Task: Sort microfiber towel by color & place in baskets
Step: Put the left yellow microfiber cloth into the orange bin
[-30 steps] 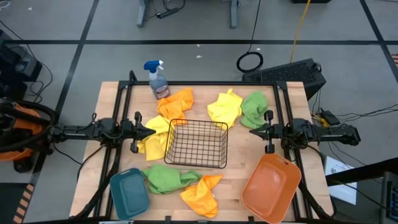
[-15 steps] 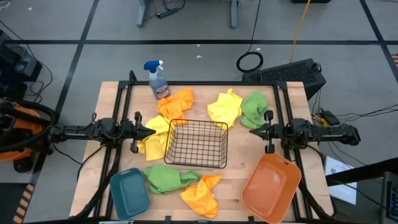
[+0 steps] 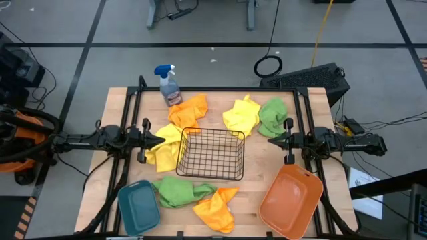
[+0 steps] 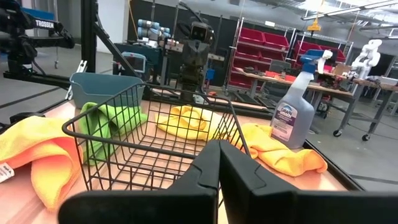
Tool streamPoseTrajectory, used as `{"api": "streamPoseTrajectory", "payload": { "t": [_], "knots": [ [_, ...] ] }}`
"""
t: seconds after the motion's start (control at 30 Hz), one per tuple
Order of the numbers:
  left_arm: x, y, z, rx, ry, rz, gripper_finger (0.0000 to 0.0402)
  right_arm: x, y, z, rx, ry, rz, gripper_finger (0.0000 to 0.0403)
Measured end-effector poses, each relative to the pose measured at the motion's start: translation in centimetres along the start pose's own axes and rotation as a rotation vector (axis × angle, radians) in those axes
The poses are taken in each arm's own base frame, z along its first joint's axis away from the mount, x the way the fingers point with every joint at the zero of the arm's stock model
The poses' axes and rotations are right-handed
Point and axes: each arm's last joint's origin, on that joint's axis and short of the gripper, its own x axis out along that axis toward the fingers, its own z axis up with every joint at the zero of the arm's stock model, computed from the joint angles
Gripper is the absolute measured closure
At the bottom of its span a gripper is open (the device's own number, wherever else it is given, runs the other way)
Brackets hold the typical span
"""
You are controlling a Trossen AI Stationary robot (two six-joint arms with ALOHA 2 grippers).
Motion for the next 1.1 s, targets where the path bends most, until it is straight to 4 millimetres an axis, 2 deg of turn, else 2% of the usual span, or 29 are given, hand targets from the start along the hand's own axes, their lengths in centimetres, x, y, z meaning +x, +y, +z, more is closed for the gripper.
{"api": "streamPoseTrajectory", "payload": {
  "t": [0.1,0.3,0.53,0.67,0.8,1.1],
  "knots": [
    [-0.3,0.0,1.6,-0.003,-0.044,-0.003,0.04,0.0,0.0,0.0,0.06,0.0,0.0,0.0403],
    [-1.3,0.1,5.6,-0.031,-0.11,0.06,0.04,0.0,0.0,0.0,0.314,0.0,0.005,0.0403],
    [-2.0,0.1,11.8,-0.071,-0.022,0.093,0.0387,0.0,0.0,0.0,0.419,0.001,0.005,0.0403],
    [-1.6,0.0,14.3,-0.081,0.064,0.106,0.0381,0.0,0.0,0.0,0.418,0.003,0.005,0.0403],
    [-0.9,0.0,15.0,-0.07,0.125,0.109,0.038,0.0,0.0,0.0,0.384,0.005,0.003,0.0403],
    [0.1,0.0,13.6,-0.102,0.282,0.116,0.0379,0.0,0.0,0.0,0.348,0.004,0.001,0.0403]
  ]
}}
